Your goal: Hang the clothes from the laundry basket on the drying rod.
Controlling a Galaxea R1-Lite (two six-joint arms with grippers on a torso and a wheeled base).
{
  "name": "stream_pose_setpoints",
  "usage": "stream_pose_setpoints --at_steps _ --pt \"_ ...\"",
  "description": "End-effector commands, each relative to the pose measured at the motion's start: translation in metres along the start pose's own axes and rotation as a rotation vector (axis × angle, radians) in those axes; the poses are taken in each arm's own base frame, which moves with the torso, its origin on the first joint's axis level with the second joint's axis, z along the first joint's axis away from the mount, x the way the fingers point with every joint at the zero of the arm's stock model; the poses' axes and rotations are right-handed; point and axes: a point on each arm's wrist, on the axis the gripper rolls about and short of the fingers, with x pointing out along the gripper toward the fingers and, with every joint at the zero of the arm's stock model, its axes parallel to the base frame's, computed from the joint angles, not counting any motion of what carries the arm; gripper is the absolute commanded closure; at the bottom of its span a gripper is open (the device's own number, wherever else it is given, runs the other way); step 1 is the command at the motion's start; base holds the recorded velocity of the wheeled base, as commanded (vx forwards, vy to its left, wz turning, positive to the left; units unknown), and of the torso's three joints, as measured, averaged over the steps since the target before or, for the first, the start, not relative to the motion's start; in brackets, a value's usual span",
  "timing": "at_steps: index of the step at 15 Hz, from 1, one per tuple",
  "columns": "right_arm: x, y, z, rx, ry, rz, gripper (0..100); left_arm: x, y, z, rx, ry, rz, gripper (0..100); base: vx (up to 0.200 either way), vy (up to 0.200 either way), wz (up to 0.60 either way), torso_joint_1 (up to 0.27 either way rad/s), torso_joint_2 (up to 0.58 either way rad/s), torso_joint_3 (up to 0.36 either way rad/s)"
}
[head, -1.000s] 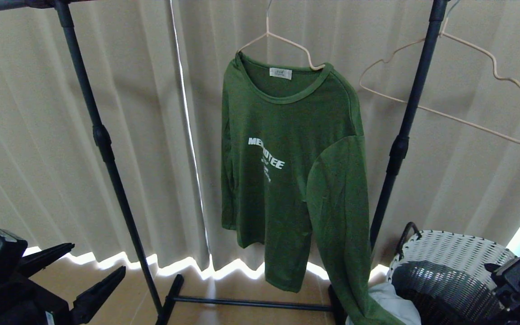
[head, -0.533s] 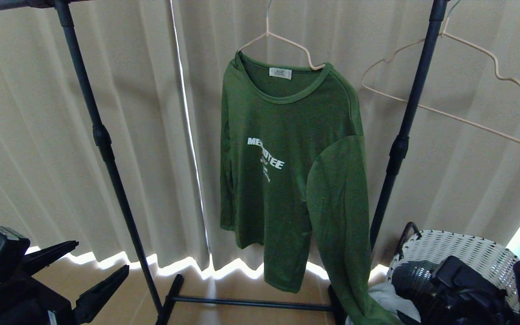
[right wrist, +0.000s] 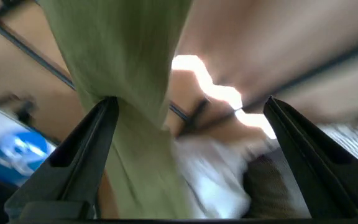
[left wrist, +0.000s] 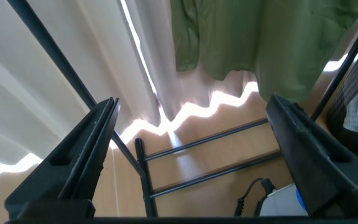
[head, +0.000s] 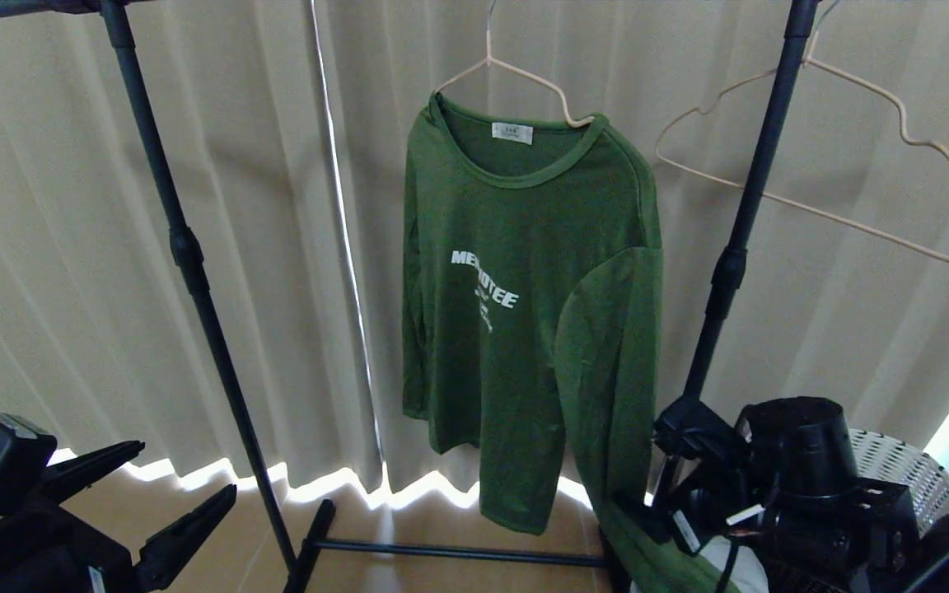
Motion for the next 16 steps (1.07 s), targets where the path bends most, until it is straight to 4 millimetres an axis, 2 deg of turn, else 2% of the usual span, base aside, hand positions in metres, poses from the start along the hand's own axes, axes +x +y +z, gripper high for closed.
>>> stream_pose_setpoints --at_steps 1,2,3,5,6,7,11,14,16 --pt "0.023 0.005 0.018 0.02 -0.07 0.003 0 0.001 0.0 -0.001 -0.001 0.007 -0.002 0 0.0 0.0 0.0 0.0 0.0 0.0" --pt "0.023 0.009 0.032 0.035 -0.16 0.01 0 0.001 0.0 -0.001 -0.001 0.007 -0.002 0 0.0 0.0 0.0 0.0 0.0 0.0" --pt "0.023 0.011 0.038 0.04 -0.193 0.015 0 0.001 0.0 -0.001 -0.001 0.007 -0.002 0 0.0 0.0 0.0 0.0 0.0 0.0" --pt "0.017 0.01 0.06 0.061 -0.297 0.01 0 0.001 0.0 -0.001 -0.002 0.009 -0.002 0 0.0 0.0 0.0 0.0 0.0 0.0" --pt "0.014 0.01 0.064 0.061 -0.31 0.011 0 0.001 0.0 -0.001 -0.002 0.009 -0.002 0 0.0 0.0 0.0 0.0 0.0 0.0" --pt "0.013 0.009 0.059 0.048 -0.284 0.001 0 0.0 0.0 -0.001 -0.001 0.007 -0.002 0 0.0 0.0 0.0 0.0 0.0 0.0" --pt "0.013 -0.016 0.003 -0.099 0.012 -0.1 0 0.0 -0.001 -0.002 -0.001 0.008 -0.003 0 0.0 0.0 0.0 0.0 0.0 0.0" --pt "0.009 -0.03 -0.013 -0.127 0.145 -0.121 0 0.0 -0.001 -0.002 -0.001 0.01 -0.004 0 0.0 0.0 0.0 0.0 0.0 0.0" --pt "0.007 -0.03 -0.025 -0.14 0.281 -0.119 0 0.0 -0.001 -0.002 -0.001 0.01 -0.004 0 0.0 0.0 0.0 0.0 0.0 0.0"
